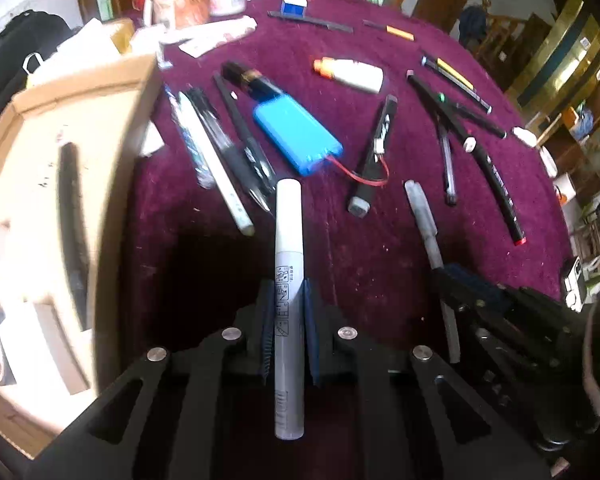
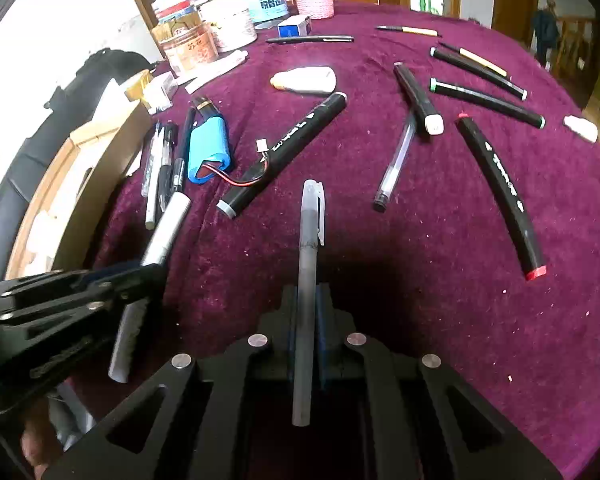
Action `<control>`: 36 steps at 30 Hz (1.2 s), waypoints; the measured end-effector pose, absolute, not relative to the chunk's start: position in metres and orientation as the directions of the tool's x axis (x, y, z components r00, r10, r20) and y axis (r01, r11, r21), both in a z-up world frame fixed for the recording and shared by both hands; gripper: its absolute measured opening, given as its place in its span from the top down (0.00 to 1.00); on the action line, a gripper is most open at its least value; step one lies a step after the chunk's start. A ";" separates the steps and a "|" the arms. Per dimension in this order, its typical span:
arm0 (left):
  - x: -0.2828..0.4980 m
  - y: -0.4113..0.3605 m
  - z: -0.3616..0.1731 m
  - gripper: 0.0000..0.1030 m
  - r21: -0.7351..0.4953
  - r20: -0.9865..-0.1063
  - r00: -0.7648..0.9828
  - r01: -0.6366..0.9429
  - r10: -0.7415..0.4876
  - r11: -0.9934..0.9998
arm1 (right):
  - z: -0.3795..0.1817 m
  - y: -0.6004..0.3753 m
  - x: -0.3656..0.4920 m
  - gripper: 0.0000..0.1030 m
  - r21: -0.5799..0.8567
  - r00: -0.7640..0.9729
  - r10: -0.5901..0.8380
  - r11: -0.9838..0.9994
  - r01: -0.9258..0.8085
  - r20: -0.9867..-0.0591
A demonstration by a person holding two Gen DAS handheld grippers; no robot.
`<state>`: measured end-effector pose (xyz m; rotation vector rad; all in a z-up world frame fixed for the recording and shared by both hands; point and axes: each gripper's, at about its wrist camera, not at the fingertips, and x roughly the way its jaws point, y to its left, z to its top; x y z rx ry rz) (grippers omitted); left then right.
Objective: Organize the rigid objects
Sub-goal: 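Carry the white paint marker and clear pen over the tray with both grippers, then lower both grippers into the tray and open them to release the pens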
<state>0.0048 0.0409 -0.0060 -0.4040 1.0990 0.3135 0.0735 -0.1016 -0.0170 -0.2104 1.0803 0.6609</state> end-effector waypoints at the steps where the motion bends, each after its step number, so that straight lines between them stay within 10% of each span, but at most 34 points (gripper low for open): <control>1: 0.002 0.044 -0.002 0.89 -0.188 -0.900 0.435 -0.447 0.030 0.875 | -0.017 -0.103 0.073 0.92 0.153 0.306 0.397 0.790 -0.593 -0.865; 17: -0.062 0.100 0.059 0.89 -0.449 -0.797 0.594 -0.462 -0.109 0.765 | 0.031 -0.112 0.039 0.92 0.441 0.168 0.667 0.639 -0.630 -0.726; 36: -0.082 0.231 0.031 0.89 -0.419 -0.819 0.573 -0.646 0.042 0.638 | 0.037 0.051 0.012 0.92 0.480 -0.049 0.698 0.438 -0.760 -0.714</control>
